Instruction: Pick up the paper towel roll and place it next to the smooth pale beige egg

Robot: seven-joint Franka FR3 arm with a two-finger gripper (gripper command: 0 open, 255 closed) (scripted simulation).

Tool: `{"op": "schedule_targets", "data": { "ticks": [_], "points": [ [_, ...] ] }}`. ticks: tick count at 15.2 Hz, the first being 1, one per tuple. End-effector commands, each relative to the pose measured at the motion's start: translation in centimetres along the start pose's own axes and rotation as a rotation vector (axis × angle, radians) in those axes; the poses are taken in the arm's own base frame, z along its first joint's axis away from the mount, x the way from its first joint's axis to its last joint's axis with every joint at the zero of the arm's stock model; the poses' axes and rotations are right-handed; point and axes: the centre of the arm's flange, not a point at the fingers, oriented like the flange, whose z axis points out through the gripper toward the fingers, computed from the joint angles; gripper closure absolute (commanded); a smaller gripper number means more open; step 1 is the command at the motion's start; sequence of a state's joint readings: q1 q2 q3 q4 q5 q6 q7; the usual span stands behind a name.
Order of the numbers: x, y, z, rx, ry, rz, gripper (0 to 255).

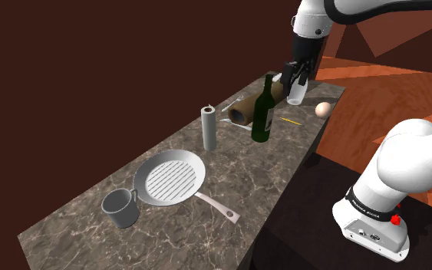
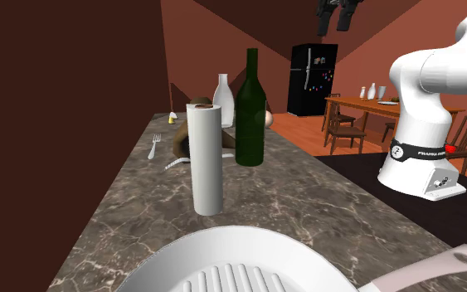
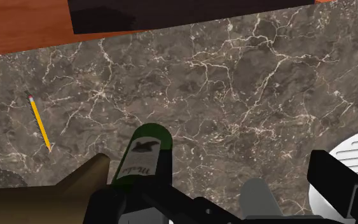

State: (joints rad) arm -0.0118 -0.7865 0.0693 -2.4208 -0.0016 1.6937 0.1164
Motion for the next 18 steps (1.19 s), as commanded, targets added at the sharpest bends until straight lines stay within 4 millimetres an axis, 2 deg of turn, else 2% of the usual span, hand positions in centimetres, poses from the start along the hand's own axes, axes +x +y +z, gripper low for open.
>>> {"op": "schedule_targets", "data": {
  "ticks": [1,18],
  "points": [
    [0.0,0.0,0.0,0.000,0.000,0.000,0],
    [19.5,-8.1,8.9,0.061,-0.066,0.079,0]
  ]
}}
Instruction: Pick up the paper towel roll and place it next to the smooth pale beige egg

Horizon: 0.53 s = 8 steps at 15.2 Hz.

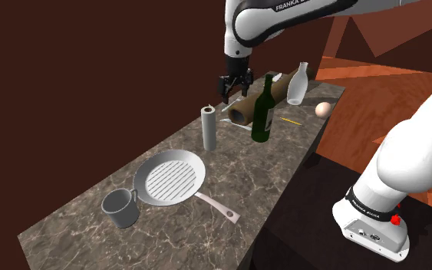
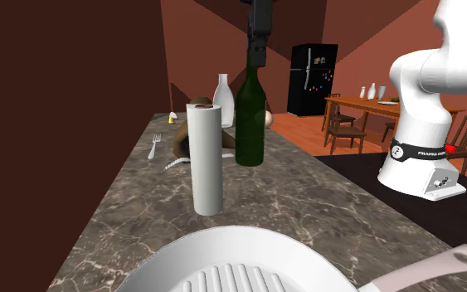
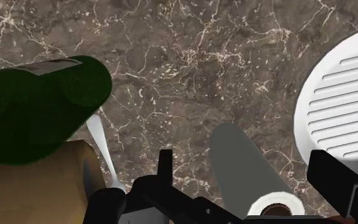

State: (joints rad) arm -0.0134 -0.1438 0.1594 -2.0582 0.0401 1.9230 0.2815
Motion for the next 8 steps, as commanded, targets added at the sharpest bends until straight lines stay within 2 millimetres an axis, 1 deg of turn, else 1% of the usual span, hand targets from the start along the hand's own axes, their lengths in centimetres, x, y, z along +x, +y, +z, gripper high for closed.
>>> {"op": "schedule_targets", "data": {
  "ticks": [1,8],
  "points": [
    [2.5,-1.1,1.3,0.008,-0.008,0.010,0],
    [10.5,-4.5,4.9,0.033,-0.035,0.043,0]
  ]
}}
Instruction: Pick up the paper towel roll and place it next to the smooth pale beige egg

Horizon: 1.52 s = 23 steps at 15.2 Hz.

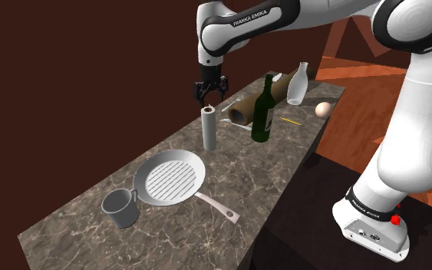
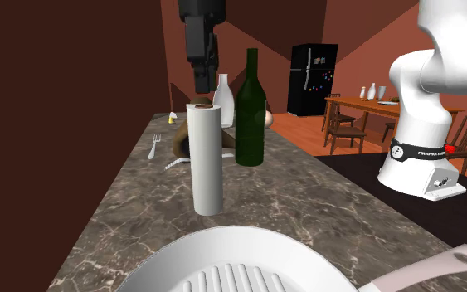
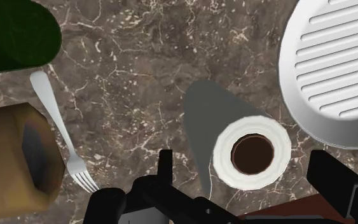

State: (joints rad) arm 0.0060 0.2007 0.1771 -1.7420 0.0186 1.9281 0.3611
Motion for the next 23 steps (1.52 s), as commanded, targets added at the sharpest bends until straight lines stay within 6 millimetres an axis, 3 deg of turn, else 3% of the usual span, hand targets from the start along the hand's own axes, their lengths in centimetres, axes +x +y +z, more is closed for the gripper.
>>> {"op": "schedule_targets", "data": {
  "ticks": [1,9,17,18,23],
  "points": [
    [2.2,-1.0,1.1,0.007,-0.008,0.010,0],
    [2.6,-1.2,5.3,0.009,-0.010,0.012,0],
    [2.6,-1.2,5.3,0.009,-0.010,0.012,0],
    [2.6,-1.2,5.3,0.009,-0.010,0.012,255],
    [2.6,-1.2,5.3,0.009,-0.010,0.011,255]
  ]
}}
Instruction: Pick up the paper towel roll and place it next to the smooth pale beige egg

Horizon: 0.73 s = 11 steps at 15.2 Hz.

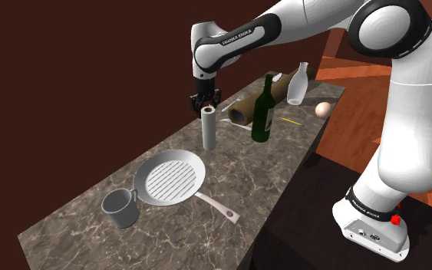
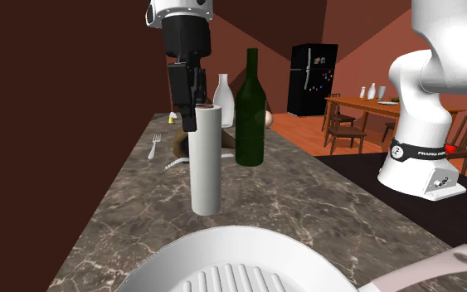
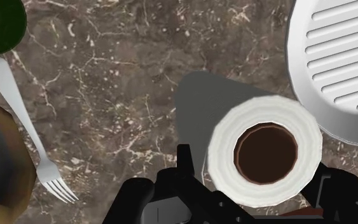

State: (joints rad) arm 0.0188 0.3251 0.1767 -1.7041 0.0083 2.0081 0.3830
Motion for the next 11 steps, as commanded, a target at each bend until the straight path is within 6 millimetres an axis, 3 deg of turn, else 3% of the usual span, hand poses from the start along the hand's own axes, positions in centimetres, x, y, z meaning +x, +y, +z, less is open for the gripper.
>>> {"op": "schedule_targets", "data": {
  "ticks": [1,4,11],
  "points": [
    [0.0,0.0,0.0,0.000,-0.001,-0.001,255],
    [0.0,0.0,0.1,0.000,-0.001,0.000,255],
    [-0.2,-0.2,-3.6,0.000,-0.001,0.000,255]
  ]
}}
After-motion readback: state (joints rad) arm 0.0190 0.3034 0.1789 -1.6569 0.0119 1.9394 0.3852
